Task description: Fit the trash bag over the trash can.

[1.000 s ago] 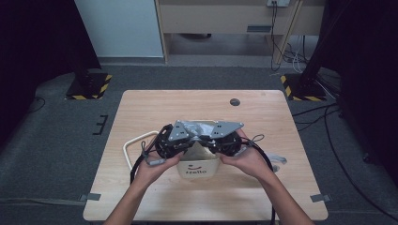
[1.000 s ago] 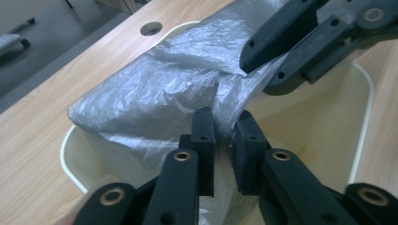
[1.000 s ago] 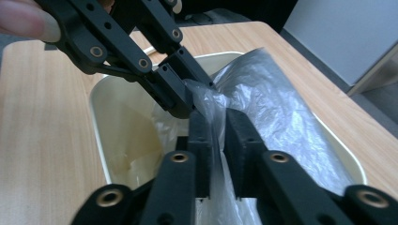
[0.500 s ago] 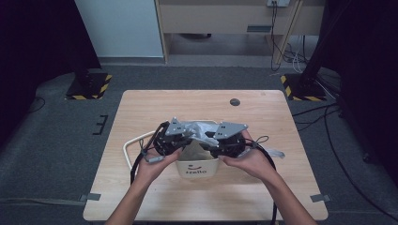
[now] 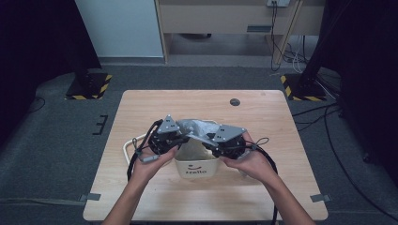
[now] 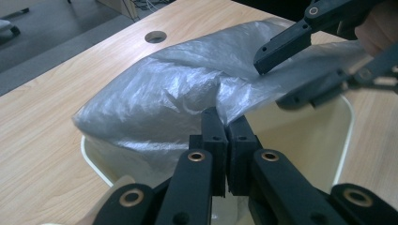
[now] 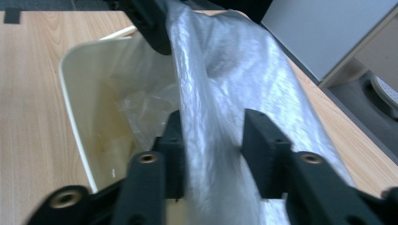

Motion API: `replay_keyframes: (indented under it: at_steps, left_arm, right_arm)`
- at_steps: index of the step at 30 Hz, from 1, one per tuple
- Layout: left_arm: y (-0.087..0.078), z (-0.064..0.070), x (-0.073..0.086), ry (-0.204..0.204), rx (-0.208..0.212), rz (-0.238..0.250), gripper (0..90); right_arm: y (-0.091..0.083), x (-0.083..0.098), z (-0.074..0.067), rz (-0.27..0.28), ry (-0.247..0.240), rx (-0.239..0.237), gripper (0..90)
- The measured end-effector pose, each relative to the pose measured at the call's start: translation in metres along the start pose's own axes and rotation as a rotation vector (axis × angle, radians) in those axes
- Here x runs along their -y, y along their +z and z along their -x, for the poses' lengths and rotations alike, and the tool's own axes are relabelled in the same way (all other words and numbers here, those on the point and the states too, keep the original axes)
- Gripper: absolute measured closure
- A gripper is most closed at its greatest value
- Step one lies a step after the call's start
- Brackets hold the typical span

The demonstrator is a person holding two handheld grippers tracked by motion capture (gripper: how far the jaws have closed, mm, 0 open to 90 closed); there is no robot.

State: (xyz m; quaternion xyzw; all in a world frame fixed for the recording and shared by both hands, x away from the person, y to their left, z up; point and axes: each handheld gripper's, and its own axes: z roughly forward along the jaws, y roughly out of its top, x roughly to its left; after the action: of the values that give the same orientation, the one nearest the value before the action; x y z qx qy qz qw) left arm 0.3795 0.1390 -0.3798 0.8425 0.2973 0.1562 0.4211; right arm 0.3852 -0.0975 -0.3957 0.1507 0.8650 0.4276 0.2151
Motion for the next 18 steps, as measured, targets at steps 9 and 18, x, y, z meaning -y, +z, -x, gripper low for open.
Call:
replay_keyframes:
  at_steps: [9,18]
  left_arm:
    - [0.017,0.01,0.007,0.029,0.009,-0.052,87.9]
    - [0.023,0.016,0.018,0.042,0.015,-0.093,87.3]
  right_arm:
    - [-0.01,-0.008,0.006,-0.003,-0.018,0.009,84.3]
    - [0.001,-0.015,0.003,-0.04,-0.034,-0.007,85.5]
